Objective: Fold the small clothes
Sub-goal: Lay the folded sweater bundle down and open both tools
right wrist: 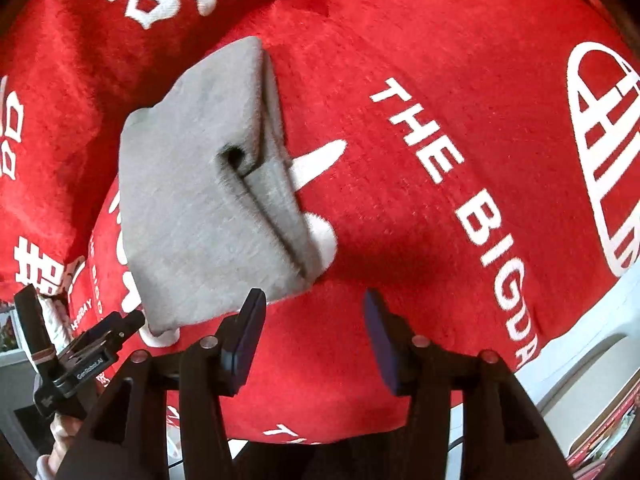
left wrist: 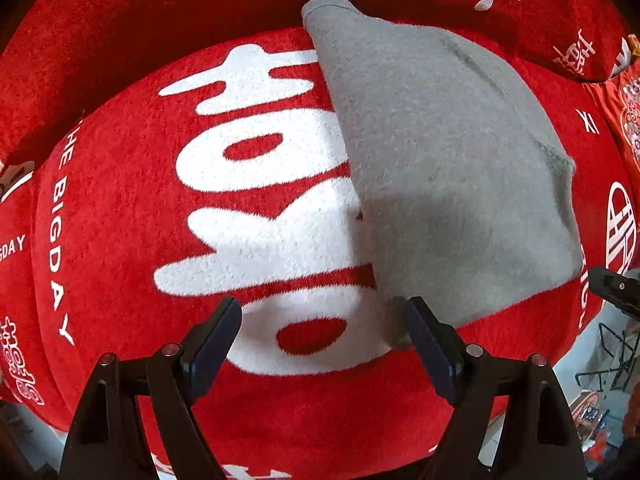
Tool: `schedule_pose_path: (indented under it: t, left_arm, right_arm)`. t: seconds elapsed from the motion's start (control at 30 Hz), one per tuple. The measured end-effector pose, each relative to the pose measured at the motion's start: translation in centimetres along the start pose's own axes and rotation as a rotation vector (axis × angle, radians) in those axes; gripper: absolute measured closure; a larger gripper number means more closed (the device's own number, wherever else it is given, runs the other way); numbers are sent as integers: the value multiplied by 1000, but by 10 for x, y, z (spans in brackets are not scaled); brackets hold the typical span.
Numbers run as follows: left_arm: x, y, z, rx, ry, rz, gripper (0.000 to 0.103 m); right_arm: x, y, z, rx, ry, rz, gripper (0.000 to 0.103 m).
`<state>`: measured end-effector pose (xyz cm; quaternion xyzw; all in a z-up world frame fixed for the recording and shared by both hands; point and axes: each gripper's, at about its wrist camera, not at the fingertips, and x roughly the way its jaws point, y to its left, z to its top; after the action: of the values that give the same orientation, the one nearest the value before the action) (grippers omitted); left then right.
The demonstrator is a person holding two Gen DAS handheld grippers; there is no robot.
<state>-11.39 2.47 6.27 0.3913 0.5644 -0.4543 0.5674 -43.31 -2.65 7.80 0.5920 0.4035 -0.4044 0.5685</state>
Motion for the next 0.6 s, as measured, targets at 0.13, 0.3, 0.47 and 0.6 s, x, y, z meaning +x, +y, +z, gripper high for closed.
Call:
schedule_pose_path:
  t: [0.13, 0.3, 0.47, 0.6]
  left_arm:
    - [-3, 8, -9, 7, -1, 0, 18]
    - [-8, 19, -18, 13, -19, 17, 18]
    - [-8, 28, -22, -3, -5, 3, 18]
    - [-7, 32, -23, -27, -25, -18, 18]
  right_arm:
    - [5, 14, -9, -6, -6, 18, 37]
    - [10, 43, -24, -95, -11, 21, 32]
    - [19, 61, -32, -127, 5, 42, 27]
    - [24, 70, -32, -161, 15, 55, 23]
